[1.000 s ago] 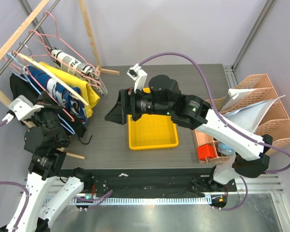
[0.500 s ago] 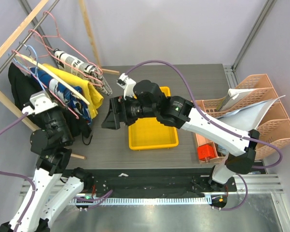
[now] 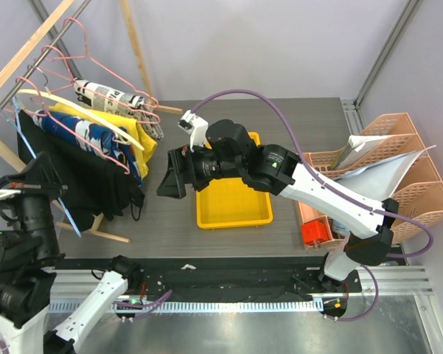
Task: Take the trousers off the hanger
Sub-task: Grab a hanger with trousers on it with the left arm, then remove the trousers from the hanger
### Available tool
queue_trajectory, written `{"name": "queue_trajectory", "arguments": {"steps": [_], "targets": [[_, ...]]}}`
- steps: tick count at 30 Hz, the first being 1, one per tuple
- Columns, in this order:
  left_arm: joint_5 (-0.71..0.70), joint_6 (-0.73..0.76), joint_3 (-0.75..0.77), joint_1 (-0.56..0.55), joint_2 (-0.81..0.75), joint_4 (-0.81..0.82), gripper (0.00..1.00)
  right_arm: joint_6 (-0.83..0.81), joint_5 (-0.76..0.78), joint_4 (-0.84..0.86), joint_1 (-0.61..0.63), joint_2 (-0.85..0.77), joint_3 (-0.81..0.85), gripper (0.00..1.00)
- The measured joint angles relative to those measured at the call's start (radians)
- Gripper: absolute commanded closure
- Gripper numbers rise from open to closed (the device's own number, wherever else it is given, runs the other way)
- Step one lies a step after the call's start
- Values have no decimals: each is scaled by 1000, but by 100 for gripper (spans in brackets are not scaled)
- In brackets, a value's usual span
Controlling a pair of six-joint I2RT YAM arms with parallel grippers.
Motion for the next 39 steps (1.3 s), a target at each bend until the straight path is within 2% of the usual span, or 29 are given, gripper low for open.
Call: {"name": "queue_trajectory", "arguments": {"steps": [9,14,19,24,31,39], "targets": [[146,-420,216,0,10,-473,100,-77,-29,-17,0,-61,-53,13],[249,-592,312,0,10,-634,100,-116,-42,-23,8,-105,-99,12],[331,-720,335,0,6,-693,100,-159,6,-24,76,-114,-122,8],[393,-806,356,0,6,-714,100,-222,133,-12,216,-101,-108,4],[468,-894,445,0,68,-746,100,-319,386,53,425,37,14,3],[507,-986,489,0,101,-702,100,-391,573,111,507,168,117,6]]}}
